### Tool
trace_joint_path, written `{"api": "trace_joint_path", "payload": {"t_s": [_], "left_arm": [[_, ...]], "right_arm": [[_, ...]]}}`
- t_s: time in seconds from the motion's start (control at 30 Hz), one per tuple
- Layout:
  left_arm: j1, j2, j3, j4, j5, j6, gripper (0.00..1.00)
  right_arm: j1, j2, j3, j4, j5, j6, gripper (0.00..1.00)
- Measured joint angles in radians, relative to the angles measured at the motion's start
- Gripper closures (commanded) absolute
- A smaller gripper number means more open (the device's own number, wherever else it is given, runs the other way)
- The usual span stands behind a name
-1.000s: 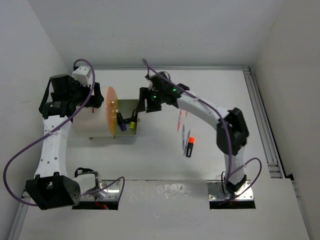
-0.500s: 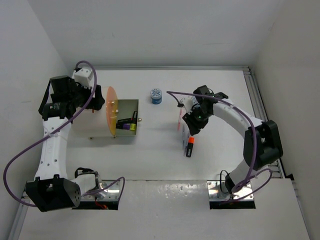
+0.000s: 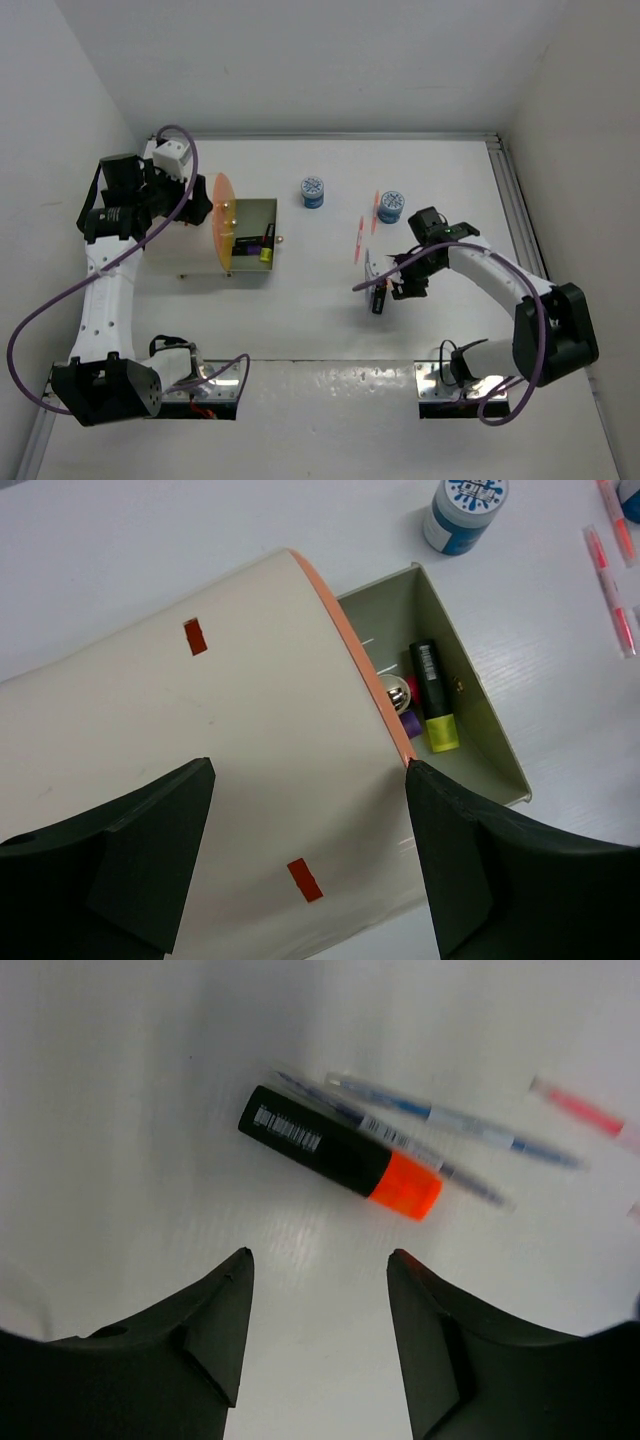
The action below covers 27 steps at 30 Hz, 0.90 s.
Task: Sort the stationery into containers
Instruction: Pick up the pen from the center of the board.
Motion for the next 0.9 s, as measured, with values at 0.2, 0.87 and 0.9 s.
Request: {"api": "trace_joint_path", "payload": {"t_s": [0.2, 0.87, 0.9], "left_arm": [[0.0, -0.006, -0.01, 0.0, 0.05, 0.025, 0.16], [0.0, -0.013, -0.009, -0.014, 0.053, 0.032, 0.16], [0.0, -0.013, -0.009, -0.014, 0.05, 0.032, 0.16]], "right_arm": [[0.055, 0.125, 0.076, -0.046, -0.03, -0.436, 0.43], [0.145, 0.33, 0.06, -0.041, 0.087, -0.706, 0.51], [0.141, 0.332, 0.061, -0.041, 0.087, -0.706, 0.51]]}}
